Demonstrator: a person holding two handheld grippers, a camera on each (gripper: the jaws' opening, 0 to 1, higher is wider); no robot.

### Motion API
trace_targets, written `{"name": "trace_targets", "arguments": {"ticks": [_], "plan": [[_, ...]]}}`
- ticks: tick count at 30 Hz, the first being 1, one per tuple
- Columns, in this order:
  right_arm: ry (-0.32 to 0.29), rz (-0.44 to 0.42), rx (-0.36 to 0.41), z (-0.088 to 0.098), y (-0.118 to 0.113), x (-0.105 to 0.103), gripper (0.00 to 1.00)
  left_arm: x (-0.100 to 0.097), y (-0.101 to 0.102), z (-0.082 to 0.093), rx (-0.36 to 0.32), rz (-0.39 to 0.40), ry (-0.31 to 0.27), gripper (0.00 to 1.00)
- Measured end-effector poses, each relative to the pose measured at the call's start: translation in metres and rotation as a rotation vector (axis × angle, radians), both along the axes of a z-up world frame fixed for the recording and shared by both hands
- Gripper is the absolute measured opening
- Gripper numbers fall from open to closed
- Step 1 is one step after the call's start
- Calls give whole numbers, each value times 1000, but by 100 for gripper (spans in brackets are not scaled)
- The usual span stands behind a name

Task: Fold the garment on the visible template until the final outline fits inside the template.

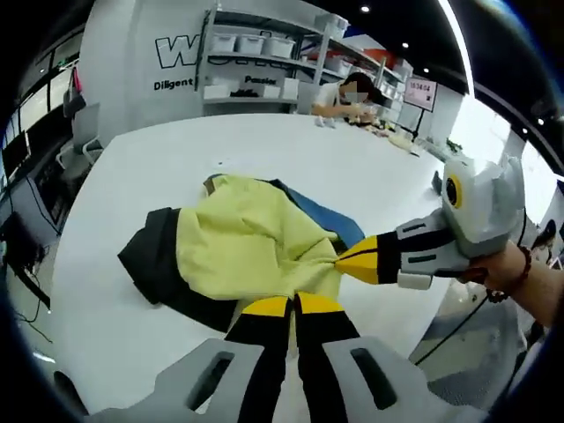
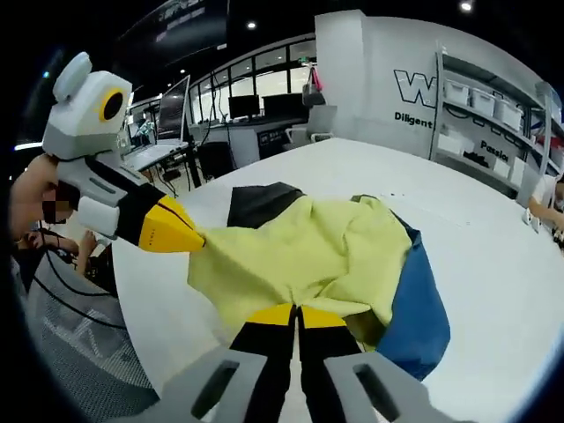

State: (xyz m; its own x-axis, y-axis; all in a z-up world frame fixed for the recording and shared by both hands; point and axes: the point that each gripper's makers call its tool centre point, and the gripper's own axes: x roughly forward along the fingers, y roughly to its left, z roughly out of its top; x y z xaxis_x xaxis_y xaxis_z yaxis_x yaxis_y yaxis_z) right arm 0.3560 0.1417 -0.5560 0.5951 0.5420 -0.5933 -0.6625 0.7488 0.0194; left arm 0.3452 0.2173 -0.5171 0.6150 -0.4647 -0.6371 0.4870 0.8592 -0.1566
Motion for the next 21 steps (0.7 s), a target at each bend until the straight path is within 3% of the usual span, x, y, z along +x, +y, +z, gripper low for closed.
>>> {"name": "trace_targets", "arguments": {"ticks": [5, 9, 18, 21], "plan": [[17, 104, -49, -6, 16, -20, 0, -5, 5, 1, 4, -3, 2, 2], [24, 133, -62, -12, 20, -31, 0, -6, 12, -2, 2, 21, 7, 2], [39, 126, -37, -18, 19, -36, 0, -7, 18, -9, 14, 37, 24, 2], [76, 63, 9, -21, 14, -32, 0, -7, 20, -10, 21, 39, 26, 2]]}}
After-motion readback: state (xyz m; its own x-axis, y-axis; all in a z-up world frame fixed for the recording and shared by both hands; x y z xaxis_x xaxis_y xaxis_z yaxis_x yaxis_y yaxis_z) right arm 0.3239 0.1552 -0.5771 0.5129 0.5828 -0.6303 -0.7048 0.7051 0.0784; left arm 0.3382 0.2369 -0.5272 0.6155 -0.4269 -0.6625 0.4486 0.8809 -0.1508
